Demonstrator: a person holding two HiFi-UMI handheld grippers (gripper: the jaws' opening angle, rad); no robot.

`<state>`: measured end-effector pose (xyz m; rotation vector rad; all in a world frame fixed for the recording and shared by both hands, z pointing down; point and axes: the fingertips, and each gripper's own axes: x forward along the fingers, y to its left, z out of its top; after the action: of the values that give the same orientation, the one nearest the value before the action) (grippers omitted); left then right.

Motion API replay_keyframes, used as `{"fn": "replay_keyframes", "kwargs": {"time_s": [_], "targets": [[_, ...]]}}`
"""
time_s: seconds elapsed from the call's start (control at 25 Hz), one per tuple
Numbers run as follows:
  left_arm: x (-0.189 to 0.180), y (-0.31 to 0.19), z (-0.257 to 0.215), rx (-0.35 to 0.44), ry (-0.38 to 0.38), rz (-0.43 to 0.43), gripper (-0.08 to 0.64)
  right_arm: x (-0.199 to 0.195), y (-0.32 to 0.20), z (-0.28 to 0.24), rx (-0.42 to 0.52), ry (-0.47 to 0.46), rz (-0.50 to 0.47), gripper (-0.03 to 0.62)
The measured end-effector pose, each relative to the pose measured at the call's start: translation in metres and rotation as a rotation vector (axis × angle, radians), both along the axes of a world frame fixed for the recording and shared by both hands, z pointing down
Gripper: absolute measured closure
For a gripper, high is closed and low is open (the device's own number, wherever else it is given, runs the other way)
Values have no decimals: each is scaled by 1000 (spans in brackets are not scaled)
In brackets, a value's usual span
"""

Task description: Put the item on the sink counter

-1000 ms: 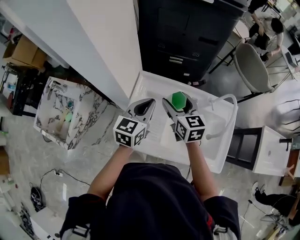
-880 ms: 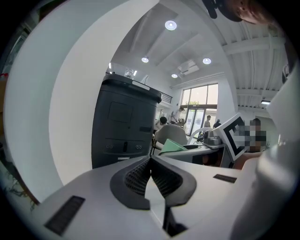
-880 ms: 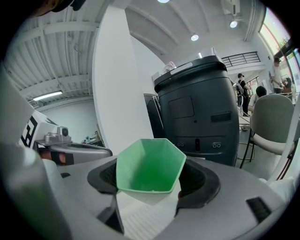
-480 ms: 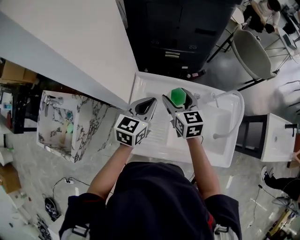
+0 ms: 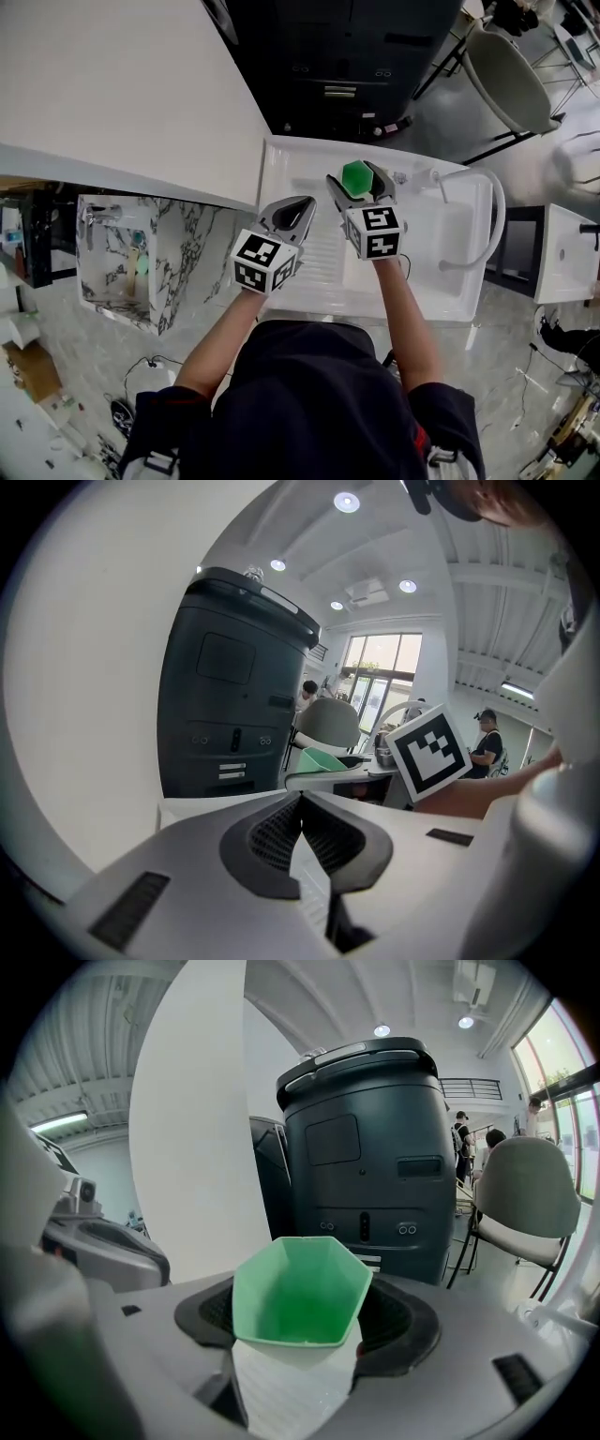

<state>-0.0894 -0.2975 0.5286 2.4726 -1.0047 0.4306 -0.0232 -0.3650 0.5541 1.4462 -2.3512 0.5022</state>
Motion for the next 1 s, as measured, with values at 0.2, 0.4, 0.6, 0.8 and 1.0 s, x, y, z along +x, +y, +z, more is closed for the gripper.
{"fn": "replay_keyframes", "kwargs": {"time_s": [0.2,0.4,0.6,0.8,1.0], "targets": [[-10,-1,12,-25,-8,-7,548,0,-10,20,-24,34,13,247],[-17,-5,20,-38,-22,-16,548,4,-25,43,-26,74,28,247],[-31,-10,23,-33,-40,-24,548,2,-39,65,-24,81,56,247],[-38,-7,30,-48,-53,-19,548,0,-44,82,-25,104,77,247],[-37,-4,36,-61,-48,0,548,-1,-46,92,-38,100,101,247]]}}
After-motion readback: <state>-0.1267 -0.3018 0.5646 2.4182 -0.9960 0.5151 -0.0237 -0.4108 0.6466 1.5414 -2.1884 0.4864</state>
